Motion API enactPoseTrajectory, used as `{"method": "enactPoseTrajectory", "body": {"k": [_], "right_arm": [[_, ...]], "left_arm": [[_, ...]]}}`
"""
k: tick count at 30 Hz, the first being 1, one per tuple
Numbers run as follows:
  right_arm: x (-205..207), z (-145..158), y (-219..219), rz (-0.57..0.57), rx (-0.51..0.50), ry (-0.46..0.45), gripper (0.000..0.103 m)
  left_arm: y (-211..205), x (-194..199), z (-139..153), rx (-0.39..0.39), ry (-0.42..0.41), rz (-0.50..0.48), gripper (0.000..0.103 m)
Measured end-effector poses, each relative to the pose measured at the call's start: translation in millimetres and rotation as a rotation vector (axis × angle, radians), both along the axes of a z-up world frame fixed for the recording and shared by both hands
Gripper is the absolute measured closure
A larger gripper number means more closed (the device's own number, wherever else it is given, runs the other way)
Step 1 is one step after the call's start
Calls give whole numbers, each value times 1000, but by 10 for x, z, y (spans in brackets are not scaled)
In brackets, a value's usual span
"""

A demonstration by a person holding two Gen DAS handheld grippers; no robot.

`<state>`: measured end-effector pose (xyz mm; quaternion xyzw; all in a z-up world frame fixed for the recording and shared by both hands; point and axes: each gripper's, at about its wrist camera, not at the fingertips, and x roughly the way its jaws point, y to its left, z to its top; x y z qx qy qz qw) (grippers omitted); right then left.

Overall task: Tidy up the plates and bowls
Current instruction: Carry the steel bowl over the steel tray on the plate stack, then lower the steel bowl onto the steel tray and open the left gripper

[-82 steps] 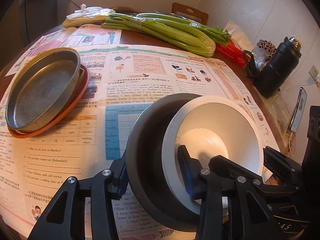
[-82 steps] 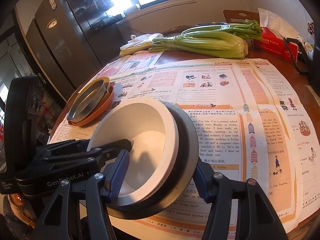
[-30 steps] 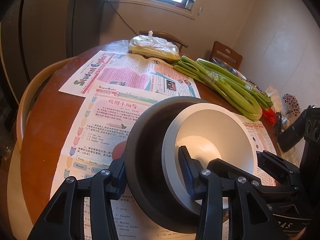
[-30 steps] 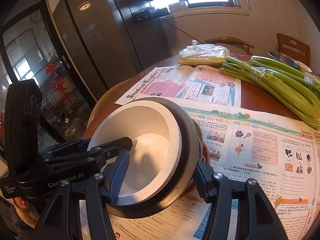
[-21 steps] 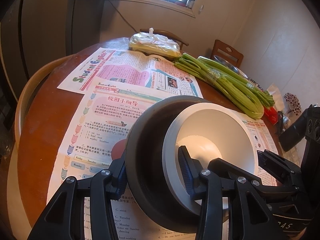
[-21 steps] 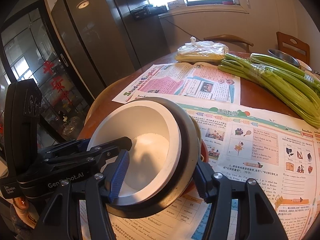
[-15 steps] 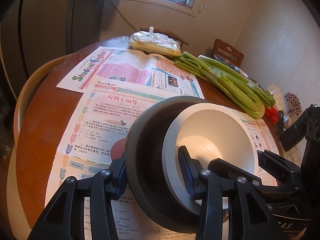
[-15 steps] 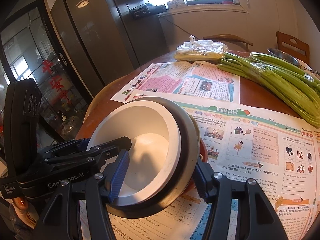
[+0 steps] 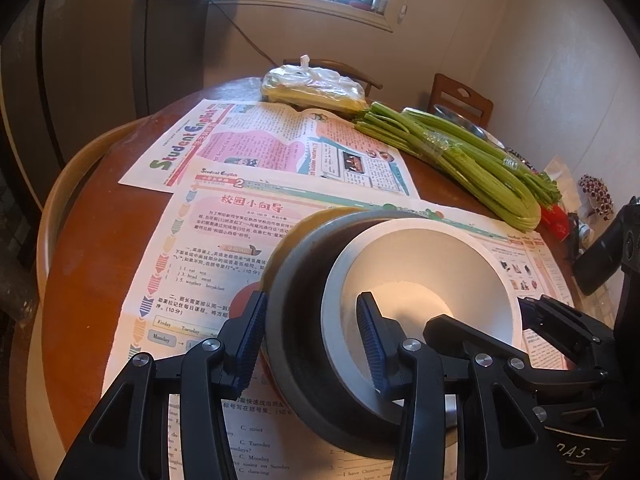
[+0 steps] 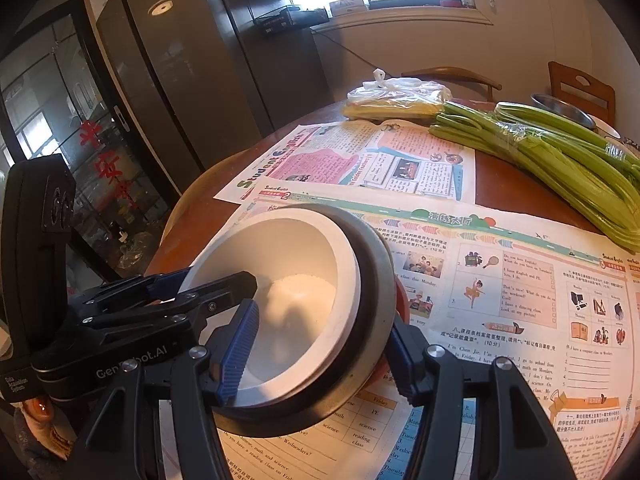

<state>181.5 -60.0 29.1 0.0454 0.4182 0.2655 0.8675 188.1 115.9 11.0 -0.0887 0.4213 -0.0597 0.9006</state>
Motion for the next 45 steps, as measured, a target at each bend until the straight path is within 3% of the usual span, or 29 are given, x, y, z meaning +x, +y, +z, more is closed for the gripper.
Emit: {"method": "enactPoseTrajectory", "body": {"k": [29, 45], "right_arm": [[-22, 69, -78, -56, -20, -61, 42], [86, 36, -226, -120, 16, -30, 39]], "left_arm": [[73, -63, 98, 42, -36, 37, 53], [258, -10, 104, -5, -42, 96, 43]]}}
